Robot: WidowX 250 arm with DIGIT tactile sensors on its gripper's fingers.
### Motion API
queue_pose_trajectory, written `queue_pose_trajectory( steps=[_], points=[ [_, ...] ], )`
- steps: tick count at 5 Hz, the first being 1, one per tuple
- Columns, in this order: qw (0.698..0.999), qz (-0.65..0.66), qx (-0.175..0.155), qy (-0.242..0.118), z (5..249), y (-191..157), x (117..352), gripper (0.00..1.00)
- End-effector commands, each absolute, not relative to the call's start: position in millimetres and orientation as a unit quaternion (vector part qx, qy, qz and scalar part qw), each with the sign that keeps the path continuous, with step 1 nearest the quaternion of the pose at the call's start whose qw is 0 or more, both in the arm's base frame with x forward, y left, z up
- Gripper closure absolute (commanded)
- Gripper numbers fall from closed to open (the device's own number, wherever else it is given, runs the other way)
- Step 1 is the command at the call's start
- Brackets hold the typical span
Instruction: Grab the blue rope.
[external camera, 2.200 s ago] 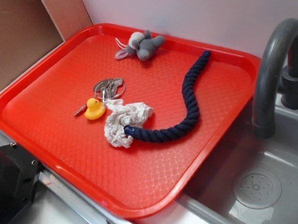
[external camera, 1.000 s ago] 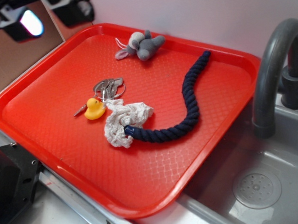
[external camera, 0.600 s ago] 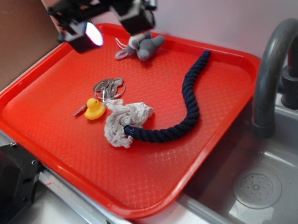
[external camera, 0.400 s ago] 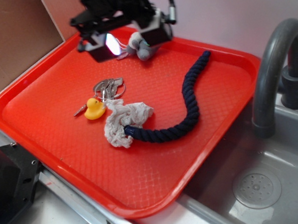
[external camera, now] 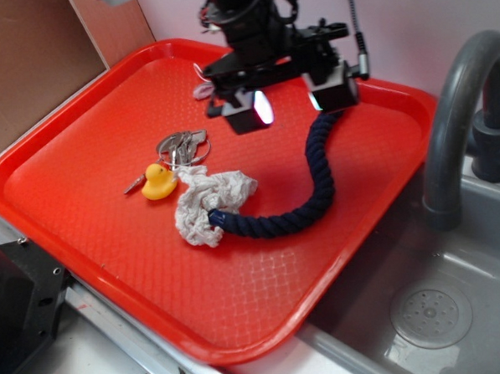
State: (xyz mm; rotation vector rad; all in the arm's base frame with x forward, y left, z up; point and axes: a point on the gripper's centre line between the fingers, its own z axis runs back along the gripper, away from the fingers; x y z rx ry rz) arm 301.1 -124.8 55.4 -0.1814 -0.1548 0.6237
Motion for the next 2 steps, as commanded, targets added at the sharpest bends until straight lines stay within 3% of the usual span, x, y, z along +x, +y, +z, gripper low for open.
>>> queue_pose_trajectory(
  steps=[1,2],
  points=[
    [0.948,0.299,-0.084,-0.072,31,-123,330,0.0],
    [0.953,0.295,-0.056,-0.053,18,-124,330,0.93]
  ],
)
